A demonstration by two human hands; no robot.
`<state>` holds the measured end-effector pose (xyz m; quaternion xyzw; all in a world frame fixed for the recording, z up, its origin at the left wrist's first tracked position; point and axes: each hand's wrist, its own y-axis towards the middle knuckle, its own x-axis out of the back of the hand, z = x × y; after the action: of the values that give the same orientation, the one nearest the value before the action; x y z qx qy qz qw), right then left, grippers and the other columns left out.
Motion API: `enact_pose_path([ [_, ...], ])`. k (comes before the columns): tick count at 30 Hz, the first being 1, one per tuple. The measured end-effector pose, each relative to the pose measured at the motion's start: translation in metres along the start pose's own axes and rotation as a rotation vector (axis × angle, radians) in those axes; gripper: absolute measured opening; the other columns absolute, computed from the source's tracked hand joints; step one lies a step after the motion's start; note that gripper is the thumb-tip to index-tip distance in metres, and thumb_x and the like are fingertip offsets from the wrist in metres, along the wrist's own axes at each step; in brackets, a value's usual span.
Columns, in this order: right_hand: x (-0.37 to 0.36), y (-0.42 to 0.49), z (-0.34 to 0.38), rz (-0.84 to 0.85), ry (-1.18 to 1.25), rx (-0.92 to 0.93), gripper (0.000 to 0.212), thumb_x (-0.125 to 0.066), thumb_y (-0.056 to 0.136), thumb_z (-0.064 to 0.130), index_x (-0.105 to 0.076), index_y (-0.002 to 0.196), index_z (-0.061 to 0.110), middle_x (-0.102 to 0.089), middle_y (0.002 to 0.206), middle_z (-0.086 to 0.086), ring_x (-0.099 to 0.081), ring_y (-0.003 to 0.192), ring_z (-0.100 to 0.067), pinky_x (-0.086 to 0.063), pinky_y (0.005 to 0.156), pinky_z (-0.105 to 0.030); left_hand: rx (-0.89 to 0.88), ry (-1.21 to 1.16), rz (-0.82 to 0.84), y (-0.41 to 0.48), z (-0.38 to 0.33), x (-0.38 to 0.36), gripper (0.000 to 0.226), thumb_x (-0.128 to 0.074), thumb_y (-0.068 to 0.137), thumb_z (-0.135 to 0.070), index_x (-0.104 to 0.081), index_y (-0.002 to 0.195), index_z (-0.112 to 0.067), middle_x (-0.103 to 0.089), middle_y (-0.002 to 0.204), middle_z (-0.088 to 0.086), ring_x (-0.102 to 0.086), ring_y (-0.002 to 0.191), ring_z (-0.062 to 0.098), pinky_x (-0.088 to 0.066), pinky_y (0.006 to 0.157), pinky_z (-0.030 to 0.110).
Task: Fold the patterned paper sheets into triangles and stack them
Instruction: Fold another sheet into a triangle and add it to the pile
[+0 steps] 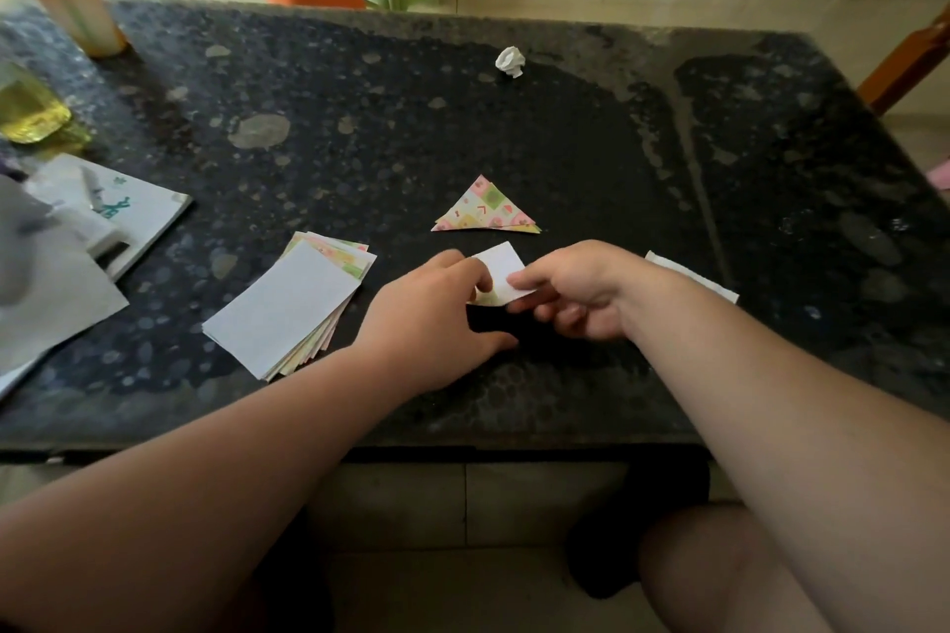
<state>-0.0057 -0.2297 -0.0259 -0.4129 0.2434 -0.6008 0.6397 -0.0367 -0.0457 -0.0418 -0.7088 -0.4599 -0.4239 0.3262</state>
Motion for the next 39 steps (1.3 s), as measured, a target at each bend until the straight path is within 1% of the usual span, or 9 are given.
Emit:
enact_pose_path([
  [5,-0.004,-0.008,-0.004,0.102,-0.053,-0.031,0.018,-0.063,0.101,0.026,-0.070,0.107,0.010,-0.079,0.086,-0.007,-0.058,0.051,-0.010,-0.031,0.036,-0.018,-0.143,-0.048,-0.217,0.002,0.007,-0.009,0.011,-0.070,0.090,-0.019,-0.077,0.098,-0.018,-0.063,0.104,-0.008,-0.063,0.084,0.018,-0.048,0.069,0.032],
  [8,0.004,-0.014,-0.001,-0.056,-0.288,0.119,0.017,-0.058,0.102,0.026,-0.070,0.104,0.013,-0.079,0.082,-0.004,-0.064,0.058,-0.014,-0.037,0.045,-0.023,-0.215,-0.105,-0.250,0.002,0.013,-0.011,0.011,-0.073,0.087,-0.008,-0.080,0.093,-0.012,-0.070,0.103,-0.004,-0.066,0.089,0.018,-0.055,0.081,0.033],
  [12,0.025,-0.017,-0.007,-0.328,-0.651,0.573,0.017,-0.069,0.089,0.014,-0.065,0.097,0.028,-0.070,0.094,0.007,-0.066,0.077,-0.008,-0.046,0.062,-0.022,-0.152,-0.222,-0.266,0.000,0.019,-0.008,0.014,-0.074,0.086,-0.003,-0.080,0.096,-0.010,-0.072,0.109,-0.006,-0.058,0.099,0.000,-0.035,0.092,-0.003],
  [16,0.022,-0.016,-0.019,-0.143,-0.825,0.796,0.034,-0.087,0.079,0.028,-0.063,0.101,0.037,-0.055,0.103,0.015,-0.058,0.087,-0.002,-0.047,0.074,-0.018,-0.080,-0.280,-0.258,0.000,0.019,-0.008,0.015,-0.073,0.083,-0.001,-0.074,0.089,-0.014,-0.073,0.110,-0.005,-0.054,0.099,-0.004,-0.033,0.087,-0.006],
  [21,0.006,-0.008,-0.035,-0.120,-0.918,0.988,0.021,-0.080,0.087,0.034,-0.076,0.107,0.032,-0.056,0.106,0.013,-0.051,0.104,-0.007,-0.049,0.094,-0.035,-0.079,-0.215,-0.130,-0.005,0.023,-0.010,0.012,-0.074,0.087,-0.011,-0.077,0.098,-0.016,-0.071,0.119,-0.008,-0.053,0.105,-0.004,-0.030,0.087,-0.005],
  [26,0.003,-0.004,-0.038,-0.126,-0.963,0.988,0.015,-0.071,0.094,0.024,-0.079,0.106,0.026,-0.064,0.106,0.009,-0.053,0.105,-0.009,-0.049,0.095,-0.035,-0.202,-0.107,-0.010,-0.017,0.026,-0.008,0.024,-0.074,0.091,-0.033,-0.078,0.112,-0.022,-0.064,0.136,-0.010,-0.055,0.128,0.006,-0.033,0.111,0.017],
  [33,0.002,0.004,-0.042,-0.068,-0.890,0.885,0.013,-0.075,0.088,0.016,-0.079,0.092,0.028,-0.058,0.101,0.015,-0.056,0.087,0.000,-0.047,0.083,-0.023,-0.306,0.196,0.248,-0.026,0.045,-0.005,0.065,-0.025,0.090,-0.073,-0.045,0.147,-0.050,-0.017,0.167,-0.016,0.003,0.156,0.009,0.009,0.125,0.045],
  [35,0.003,0.004,-0.039,-0.032,-0.858,0.829,0.016,-0.078,0.088,0.019,-0.075,0.088,0.035,-0.058,0.102,0.016,-0.058,0.088,0.001,-0.046,0.082,-0.020,-0.290,0.248,0.306,-0.028,0.050,-0.001,0.071,-0.015,0.087,-0.077,-0.030,0.152,-0.055,-0.004,0.168,-0.021,0.013,0.154,0.007,0.014,0.124,0.048],
  [39,0.009,0.000,-0.031,0.017,-0.841,0.762,0.019,-0.081,0.086,0.023,-0.073,0.081,0.039,-0.064,0.101,0.014,-0.062,0.091,-0.002,-0.052,0.085,-0.025,-0.306,0.240,0.378,-0.031,0.054,0.006,0.061,-0.033,0.098,-0.069,-0.020,0.156,-0.053,0.003,0.166,-0.026,0.017,0.152,0.000,0.020,0.120,0.035],
])
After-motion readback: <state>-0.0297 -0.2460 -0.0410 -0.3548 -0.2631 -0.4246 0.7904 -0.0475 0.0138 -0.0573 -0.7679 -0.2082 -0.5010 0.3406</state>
